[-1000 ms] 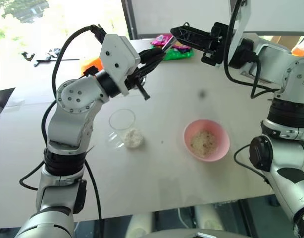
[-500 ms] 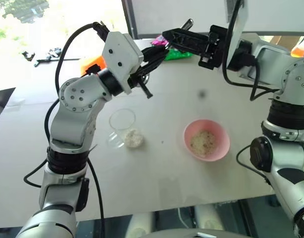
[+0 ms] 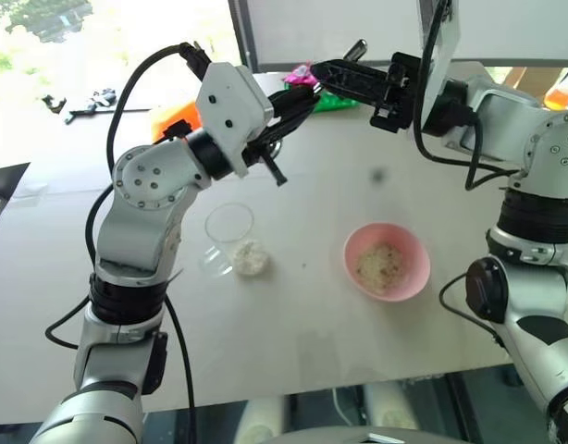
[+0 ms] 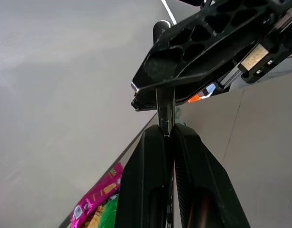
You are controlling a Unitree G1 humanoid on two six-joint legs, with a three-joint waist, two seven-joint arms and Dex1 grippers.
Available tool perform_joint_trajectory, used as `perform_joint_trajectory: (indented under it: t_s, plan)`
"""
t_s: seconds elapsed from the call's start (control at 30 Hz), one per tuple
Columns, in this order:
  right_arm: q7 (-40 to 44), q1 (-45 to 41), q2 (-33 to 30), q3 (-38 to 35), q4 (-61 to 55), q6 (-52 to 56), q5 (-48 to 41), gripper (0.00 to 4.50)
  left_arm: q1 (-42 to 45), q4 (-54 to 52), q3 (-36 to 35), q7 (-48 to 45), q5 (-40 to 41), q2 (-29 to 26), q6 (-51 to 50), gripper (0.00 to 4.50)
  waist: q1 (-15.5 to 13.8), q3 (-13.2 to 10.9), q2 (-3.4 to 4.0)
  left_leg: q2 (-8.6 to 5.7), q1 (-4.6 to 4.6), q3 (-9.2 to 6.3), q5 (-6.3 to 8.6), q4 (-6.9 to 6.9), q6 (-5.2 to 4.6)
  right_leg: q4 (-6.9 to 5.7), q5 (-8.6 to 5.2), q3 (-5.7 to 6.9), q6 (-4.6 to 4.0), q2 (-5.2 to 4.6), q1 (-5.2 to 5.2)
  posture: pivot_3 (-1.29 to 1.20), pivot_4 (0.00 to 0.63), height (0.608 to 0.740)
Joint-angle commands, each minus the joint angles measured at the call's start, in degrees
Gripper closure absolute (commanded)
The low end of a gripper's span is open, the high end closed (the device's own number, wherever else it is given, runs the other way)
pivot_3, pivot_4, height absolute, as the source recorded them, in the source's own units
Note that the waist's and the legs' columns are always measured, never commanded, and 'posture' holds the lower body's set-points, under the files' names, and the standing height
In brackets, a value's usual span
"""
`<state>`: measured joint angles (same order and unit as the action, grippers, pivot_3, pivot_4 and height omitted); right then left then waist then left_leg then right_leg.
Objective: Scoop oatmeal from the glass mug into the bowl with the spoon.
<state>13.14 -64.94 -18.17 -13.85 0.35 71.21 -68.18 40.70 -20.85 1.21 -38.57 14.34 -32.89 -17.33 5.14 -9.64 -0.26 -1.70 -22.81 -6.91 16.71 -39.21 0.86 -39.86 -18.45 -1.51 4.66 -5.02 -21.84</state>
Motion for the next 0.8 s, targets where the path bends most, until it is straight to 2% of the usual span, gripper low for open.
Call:
perform_joint_trajectory:
  t_s: [0.03, 0.3, 0.4, 0.47, 0.57, 0.6, 0.7, 0.8]
  plan:
    - [0.5, -0.7, 0.0, -0.7, -1.6, -0.1, -1.6, 4.39, 1.5, -1.1, -0.6, 0.2, -0.6, -0.3, 0.8, 4.50, 0.1, 0.0, 0.00, 0.00, 0.00, 0.01, 0.00, 0.00, 0.00, 0.00, 0.00, -0.01, 0.00, 0.00, 0.00, 0.00, 0.150, 0.740]
    - [-0.1, -0.4, 0.0, -1.0, -1.0, -0.7, -0.8, 4.39, 1.8, -1.1, -1.6, -0.7, 1.1, -0.7, -0.4, 4.50, 0.0, 0.0, 0.00, 0.00, 0.00, 0.00, 0.00, 0.01, 0.00, 0.00, 0.00, 0.00, 0.00, 0.01, 0.00, 0.00, 0.150, 0.740]
    - [-0.3, -0.7, 0.1, -1.3, -0.2, -2.1, 0.2, 4.50, 2.2, -2.2, -4.6, -0.3, 5.6, -0.4, -3.8, 3.31, 0.1, 0.0, 0.00, 0.01, 0.00, 0.00, 0.00, 0.01, 0.00, 0.00, 0.00, -0.01, 0.00, 0.01, 0.00, 0.00, 0.150, 0.740]
    - [-0.8, -0.9, 0.1, -1.8, 0.4, -2.9, 0.8, 4.50, 3.1, -2.6, -6.8, 0.4, 8.5, -0.8, -6.8, 2.75, 0.1, 0.0, 0.00, 0.00, 0.00, 0.00, 0.00, 0.01, 0.00, 0.00, 0.00, 0.00, 0.00, 0.01, 0.00, 0.00, 0.150, 0.740]
    - [-1.4, -1.4, -0.3, -2.4, 1.6, -4.5, 2.3, 4.50, 4.7, -3.5, -12.4, 2.4, 17.7, -1.9, -16.9, 1.44, 0.1, 0.0, 0.00, 0.00, 0.00, -0.01, 0.00, 0.01, 0.00, 0.00, 0.00, 0.00, 0.00, 0.01, 0.00, 0.00, 0.150, 0.740]
    - [-2.0, -1.5, -0.6, -2.7, 2.2, -5.2, 3.1, 4.50, 5.1, -4.2, -15.8, 4.3, 22.8, -2.3, -21.7, 1.15, 0.2, 0.0, 0.00, 0.00, 0.00, 0.00, 0.00, 0.01, 0.00, 0.01, 0.00, 0.00, 0.01, 0.01, 0.00, 0.00, 0.150, 0.740]
    - [-1.2, -3.9, -3.2, -3.2, 8.2, -8.0, 7.2, 4.50, 3.3, -6.9, -24.7, 10.7, 32.9, -3.9, -31.4, 1.15, 0.4, 0.0, 0.00, 0.01, 0.00, 0.00, 0.00, 0.01, 0.00, 0.00, -0.01, 0.00, 0.01, 0.01, -0.01, 0.00, 0.150, 0.740]
    - [0.9, -3.8, -7.1, -3.2, 12.3, -10.7, 11.4, 4.50, -3.5, -10.2, -33.4, 18.0, 36.6, -4.4, -35.8, 1.15, 0.3, 0.0, 0.00, 0.00, 0.04, 0.04, 0.00, 0.01, 0.00, 0.02, -0.01, -0.03, 0.01, 0.01, -0.01, 0.00, 0.150, 0.740]
